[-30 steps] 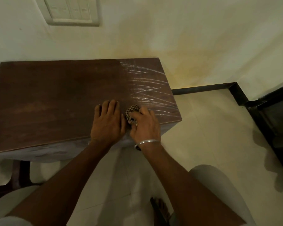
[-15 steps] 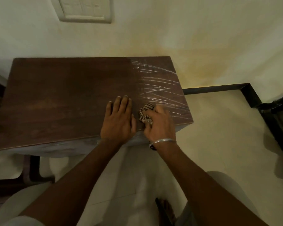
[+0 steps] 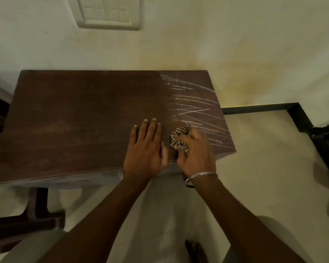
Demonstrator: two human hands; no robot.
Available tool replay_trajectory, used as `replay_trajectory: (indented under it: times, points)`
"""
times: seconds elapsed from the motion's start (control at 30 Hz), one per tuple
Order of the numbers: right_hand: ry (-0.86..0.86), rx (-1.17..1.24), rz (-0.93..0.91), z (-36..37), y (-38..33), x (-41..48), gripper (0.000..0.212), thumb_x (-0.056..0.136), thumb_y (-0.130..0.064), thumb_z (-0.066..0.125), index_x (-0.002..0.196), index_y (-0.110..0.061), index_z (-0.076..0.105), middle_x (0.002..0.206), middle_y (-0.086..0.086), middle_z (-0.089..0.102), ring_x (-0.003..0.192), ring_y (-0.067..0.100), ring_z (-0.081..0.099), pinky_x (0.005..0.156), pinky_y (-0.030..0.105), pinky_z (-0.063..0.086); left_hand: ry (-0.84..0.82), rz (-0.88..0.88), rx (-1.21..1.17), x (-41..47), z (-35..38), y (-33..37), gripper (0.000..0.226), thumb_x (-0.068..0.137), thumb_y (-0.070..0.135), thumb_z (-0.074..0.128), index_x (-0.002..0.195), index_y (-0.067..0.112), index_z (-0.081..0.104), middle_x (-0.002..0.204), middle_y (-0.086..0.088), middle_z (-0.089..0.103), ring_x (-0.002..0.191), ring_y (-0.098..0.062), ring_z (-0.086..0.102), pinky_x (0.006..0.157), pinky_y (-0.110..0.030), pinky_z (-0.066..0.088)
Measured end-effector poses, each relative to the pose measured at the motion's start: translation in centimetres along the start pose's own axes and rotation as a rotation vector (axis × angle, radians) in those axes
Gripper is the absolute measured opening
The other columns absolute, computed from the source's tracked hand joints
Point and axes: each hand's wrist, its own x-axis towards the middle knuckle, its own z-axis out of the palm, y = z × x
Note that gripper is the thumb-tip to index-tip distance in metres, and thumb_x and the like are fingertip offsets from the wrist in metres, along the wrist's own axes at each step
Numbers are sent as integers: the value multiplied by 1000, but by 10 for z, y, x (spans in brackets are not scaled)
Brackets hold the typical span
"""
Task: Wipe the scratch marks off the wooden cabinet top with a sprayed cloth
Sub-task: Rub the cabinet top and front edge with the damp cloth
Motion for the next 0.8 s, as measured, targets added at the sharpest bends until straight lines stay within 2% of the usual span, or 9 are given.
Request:
replay_trajectory:
  times: [0.1,0.23,0.4,0.57,0.7,0.8]
  points:
    - [21,-17,24,4,-3,23,37,78,-16,65,113,-28,67,119,1,53,108,23,50,86,35,50,8,3,-3,2,2,-1,62,94,36,32,145,4,47,155,-13,43,146,-32,34,118,-53,26]
    - [5,-37,37,7,-14,66,34,81,-19,62,114,-26,67,119,4,53,108,26,51,89,38,49,7,9,-3,2,3,-2,64,93,38,31,145,5,48,154,-13,44,145,-32,35,117,-53,27]
    - [19,-31,14,7,-9,44,32,81,-19,64,113,-25,67,119,4,53,109,24,49,90,40,49,26,4,-25,3,6,-2,64,92,38,32,145,5,48,154,-13,43,145,-31,35,118,-53,26]
    - [45,-49,13,13,-13,69,31,80,-22,63,111,-27,68,114,3,53,103,26,52,81,37,51,26,0,-34,3,7,-2,64,93,38,32,146,5,47,154,-13,43,146,-31,34,118,-53,26]
    - [26,-28,16,17,-21,109,30,85,-24,63,114,-21,68,123,7,53,111,29,51,91,39,49,18,-5,-26,3,6,-2,63,93,37,34,146,5,46,155,-13,43,147,-31,33,119,-52,24]
    - [33,-20,8,16,-17,96,29,84,-24,62,113,-24,68,123,5,53,110,28,51,89,38,49,14,-2,-17,3,7,-2,63,92,37,37,147,6,46,155,-13,43,147,-31,33,119,-52,24]
